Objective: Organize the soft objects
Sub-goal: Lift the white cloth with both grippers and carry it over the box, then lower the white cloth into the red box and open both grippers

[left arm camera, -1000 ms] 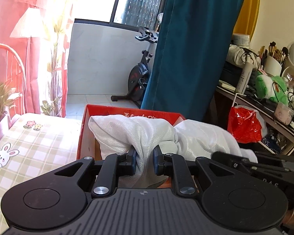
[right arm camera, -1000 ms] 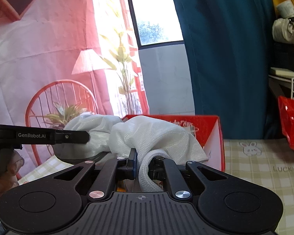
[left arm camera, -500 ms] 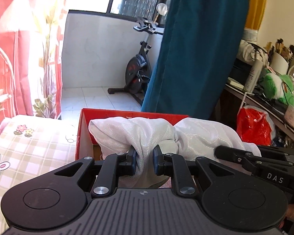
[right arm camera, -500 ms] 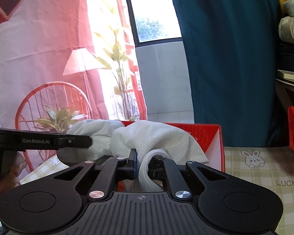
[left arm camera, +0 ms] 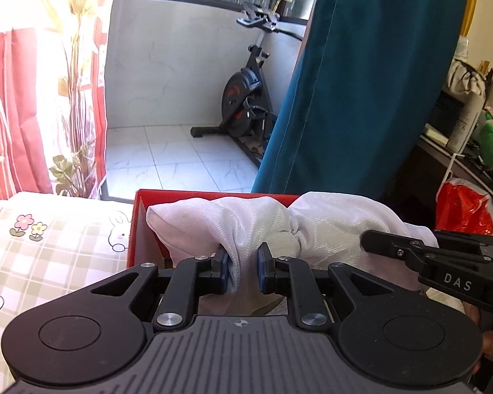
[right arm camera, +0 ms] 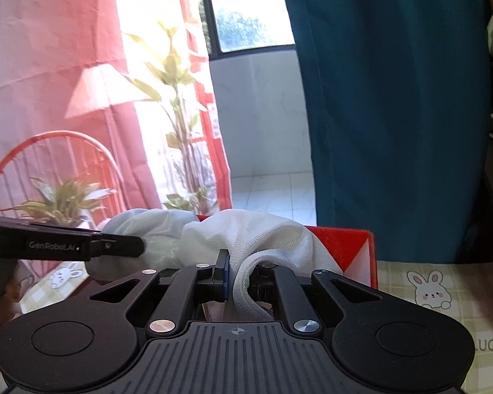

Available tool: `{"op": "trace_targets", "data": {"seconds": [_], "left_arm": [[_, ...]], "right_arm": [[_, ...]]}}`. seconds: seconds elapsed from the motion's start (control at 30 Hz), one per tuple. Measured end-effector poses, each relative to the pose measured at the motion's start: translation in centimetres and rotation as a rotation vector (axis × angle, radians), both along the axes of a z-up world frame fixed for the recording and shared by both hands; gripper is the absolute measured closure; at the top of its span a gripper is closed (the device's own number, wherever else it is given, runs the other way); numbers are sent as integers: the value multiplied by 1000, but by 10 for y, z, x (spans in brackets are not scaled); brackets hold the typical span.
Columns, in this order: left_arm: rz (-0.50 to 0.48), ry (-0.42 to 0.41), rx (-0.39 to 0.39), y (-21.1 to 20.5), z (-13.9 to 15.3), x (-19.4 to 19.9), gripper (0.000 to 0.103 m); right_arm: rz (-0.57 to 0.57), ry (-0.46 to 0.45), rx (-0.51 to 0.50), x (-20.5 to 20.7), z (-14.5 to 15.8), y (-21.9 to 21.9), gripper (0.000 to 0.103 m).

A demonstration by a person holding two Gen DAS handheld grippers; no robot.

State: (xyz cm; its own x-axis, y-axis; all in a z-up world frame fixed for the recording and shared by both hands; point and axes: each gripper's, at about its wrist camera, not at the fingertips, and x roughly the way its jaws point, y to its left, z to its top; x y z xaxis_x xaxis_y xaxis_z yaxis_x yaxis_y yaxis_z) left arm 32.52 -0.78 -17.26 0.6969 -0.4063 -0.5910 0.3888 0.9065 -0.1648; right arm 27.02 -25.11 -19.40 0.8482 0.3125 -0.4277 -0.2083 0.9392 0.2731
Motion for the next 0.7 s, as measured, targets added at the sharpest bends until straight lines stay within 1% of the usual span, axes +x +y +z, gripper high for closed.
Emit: {"op": "trace_targets", "data": {"seconds": [0.17,0.3,0.33,0.37,0.4,0.43,0.47,0.5,0.53,0.57,0.6,0.7], "left_arm": [[2,46,1,-6,-10,20,84],[-11,69,38,-13,-18,29,81],[-14,76,42,-14,-20,32,78],[-16,82,40,-15,-21,34,70],[-18,86,34,-15,-22,35,64],[-24,89,24,-14,-23,36,56],[-32,87,15,-14,-23,36,52],[-33,82,14,-13,-23,36,51],[-31,78,17,-12,-23,36,51],[-31,74,16,-12,-23,36,50],[-34,69,11,-11,-22,35,50],[-35,51,13,-11,-19,31,47]], "right_arm": [[-30,75,30,23,-17,-4,96],[-69,113,47,34,-24,-6,96],[-84,124,48,37,-26,-6,96],[-97,135,48,40,-29,-6,96],[-107,145,48,42,-32,-7,96],[-116,158,43,45,-35,-6,96],[-123,170,36,48,-37,-6,96],[-127,182,29,49,-39,-6,95],[-133,188,24,50,-41,-6,91],[-139,186,17,50,-41,-6,84],[-137,179,11,50,-41,-6,82],[-134,167,-10,48,-37,-4,79]]}}
